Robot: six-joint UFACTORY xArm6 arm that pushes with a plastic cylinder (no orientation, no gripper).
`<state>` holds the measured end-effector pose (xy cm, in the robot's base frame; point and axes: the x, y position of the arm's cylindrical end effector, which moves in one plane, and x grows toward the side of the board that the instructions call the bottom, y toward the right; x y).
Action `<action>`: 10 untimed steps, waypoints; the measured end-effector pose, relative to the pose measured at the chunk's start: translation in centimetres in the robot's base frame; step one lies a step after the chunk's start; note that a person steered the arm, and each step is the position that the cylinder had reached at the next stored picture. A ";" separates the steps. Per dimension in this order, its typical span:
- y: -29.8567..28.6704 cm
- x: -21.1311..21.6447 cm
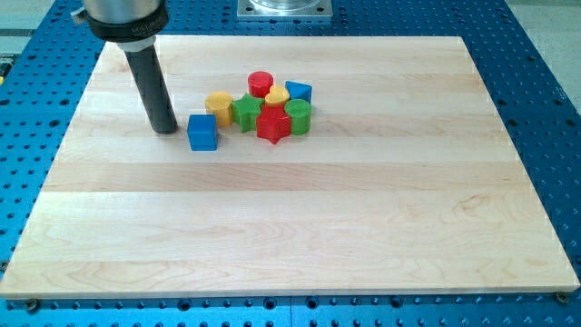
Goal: Slide the cube into the green star
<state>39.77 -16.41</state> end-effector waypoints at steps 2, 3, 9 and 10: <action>1.4 2.1; 4.6 2.5; 10.3 8.3; 10.3 8.3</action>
<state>48.06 -6.13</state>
